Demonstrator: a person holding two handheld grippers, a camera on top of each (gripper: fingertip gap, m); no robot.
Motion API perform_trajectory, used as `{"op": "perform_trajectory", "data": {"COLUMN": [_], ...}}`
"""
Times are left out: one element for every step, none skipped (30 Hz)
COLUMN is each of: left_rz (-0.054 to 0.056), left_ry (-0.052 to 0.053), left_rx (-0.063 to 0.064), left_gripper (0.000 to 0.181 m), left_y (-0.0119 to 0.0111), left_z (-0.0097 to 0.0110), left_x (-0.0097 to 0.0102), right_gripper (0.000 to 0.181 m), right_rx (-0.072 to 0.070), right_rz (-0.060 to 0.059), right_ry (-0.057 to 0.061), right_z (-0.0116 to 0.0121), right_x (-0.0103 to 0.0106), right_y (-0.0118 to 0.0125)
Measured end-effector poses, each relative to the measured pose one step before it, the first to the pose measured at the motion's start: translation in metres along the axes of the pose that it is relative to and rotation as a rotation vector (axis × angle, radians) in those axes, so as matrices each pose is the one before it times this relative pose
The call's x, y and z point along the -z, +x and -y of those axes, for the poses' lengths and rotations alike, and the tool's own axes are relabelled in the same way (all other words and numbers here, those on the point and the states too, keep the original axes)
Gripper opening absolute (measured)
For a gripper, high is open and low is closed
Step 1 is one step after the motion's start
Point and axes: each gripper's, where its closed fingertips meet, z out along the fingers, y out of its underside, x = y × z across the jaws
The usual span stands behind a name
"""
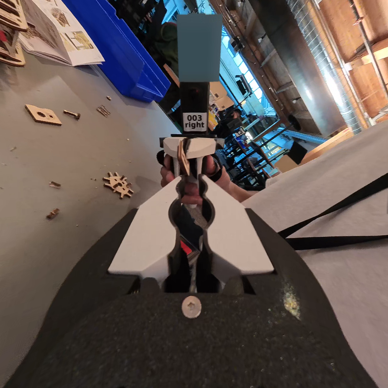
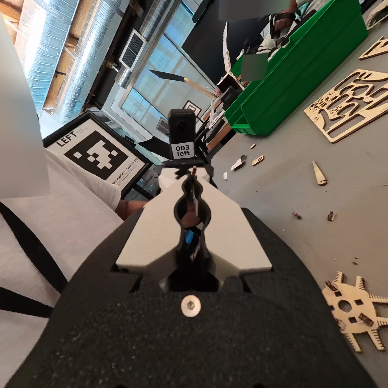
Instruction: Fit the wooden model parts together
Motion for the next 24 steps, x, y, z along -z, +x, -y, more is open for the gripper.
{"op": "perform_trajectory", "data": {"left_rz": [-0.0123,-0.0023,0.0033,0.0046,0.0070,0.0026,-0.0015,0.0068,0.0124,0.0135,0.0141,0.0121,0.0017,-0.0093,-0.0007,0.0044,-0.0007,-0.0007,0.0023,0.0054,0.0060,0.0059,0.0108,0.0120], "left_ry": [0.0006,0.0012,0.0000,0.0038,0.0085,0.0111,0.0110,0.0018,-0.0044,-0.0082,-0.0151,-0.0155,-0.0078,-0.0044,-0.0025,-0.0024,0.0001,0.0006,-0.0015,-0.0026,-0.0050,-0.0092,-0.0090,-0.0038], "left_rx": [0.0146,0.0120,0.0067,0.0027,0.0024,0.0025,-0.0026,-0.0103,-0.0154,-0.0176,-0.0161,-0.0092,0.0004,0.0038,-0.0001,-0.0015,0.0035,0.0084,0.0067,0.0005,-0.0045,-0.0085,-0.0113,-0.0115], "left_gripper": [0.015,0.015,0.015,0.015,0.015,0.007,0.000,0.000,0.000,0.000,0.000,0.000,0.000,0.000,0.000,0.000,0.000,0.000,0.000,0.000,0.000,0.000,0.000,0.000], "left_y": [0.00076,-0.00064,-0.00134,-0.00138,-0.00157,-0.00078,0.00036,-0.00009,-0.00074,-0.00090,-0.00162,-0.00191,-0.00049,0.00130,0.00020,-0.00083,-0.00066,-0.00088,-0.00101,-0.00105,-0.00080,-0.00046,-0.00098,-0.00099], "left_z": [-0.00021,-0.00018,0.00004,0.00084,0.00158,0.00207,0.00204,0.00037,-0.00060,-0.00078,-0.00145,-0.00154,-0.00062,-0.00030,-0.00017,-0.00039,-0.00016,-0.00035,-0.00052,-0.00038,-0.00039,-0.00113,-0.00129,-0.00056], "left_x": [-0.00013,-0.00027,0.00005,0.00090,0.00147,0.00173,0.00162,0.00053,-0.00014,0.00012,0.00042,0.00044,0.00039,-0.00003,0.00010,0.00030,0.00057,0.00037,-0.00036,-0.00041,-0.00041,-0.00058,-0.00068,-0.00017], "right_gripper": [0.000,0.000,0.000,0.000,0.000,0.000,0.000,0.000,0.000,0.000,0.003,0.006,0.008,0.012,0.010,0.007,0.005,0.005,0.006,0.008,0.008,0.007,0.007,0.006], "right_rx": [0.0014,0.0039,0.0050,0.0045,-0.0001,0.0012,0.0054,-0.0017,-0.0080,-0.0067,-0.0001,0.0078,0.0201,0.0268,0.0261,0.0244,0.0170,0.0041,-0.0052,-0.0115,-0.0095,-0.0062,-0.0109,-0.0156], "right_rz": [-0.0030,0.0047,-0.0011,0.0028,0.0108,-0.0041,-0.0115,-0.0015,0.0018,0.0031,0.0008,-0.0031,-0.0047,-0.0035,-0.0111,-0.0222,-0.0167,-0.0118,-0.0042,0.0002,-0.0002,-0.0009,-0.0082,-0.0046], "right_ry": [0.0035,-0.0064,0.0025,0.0042,-0.0055,-0.0023,0.0048,0.0014,-0.0025,-0.0030,-0.0133,-0.0197,-0.0150,-0.0126,-0.0117,-0.0121,-0.0109,-0.0079,-0.0061,0.0005,0.0032,-0.0011,-0.0024,0.0040], "right_z": [-0.00034,-0.00156,-0.00027,0.00043,-0.00057,-0.00026,0.00038,-0.00009,-0.00047,-0.00054,-0.00170,-0.00205,-0.00107,-0.00024,0.00028,0.00001,-0.00008,-0.00041,-0.00090,-0.00070,-0.00079,-0.00119,-0.00123,-0.00034], "right_x": [-0.00092,-0.00142,-0.00112,-0.00096,-0.00114,-0.00058,-0.00015,-0.00033,-0.00022,-0.00024,-0.00059,-0.00071,-0.00105,-0.00107,-0.00041,0.00008,0.00016,-0.00016,-0.00096,-0.00123,-0.00109,-0.00079,-0.00083,-0.00078], "right_y": [0.00044,-0.00078,-0.00043,-0.00092,-0.00175,0.00044,0.00156,0.00042,0.00063,0.00067,0.00079,0.00072,-0.00011,-0.00108,-0.00039,0.00125,0.00125,0.00122,0.00077,0.00024,0.00038,0.00034,0.00131,0.00077]}}
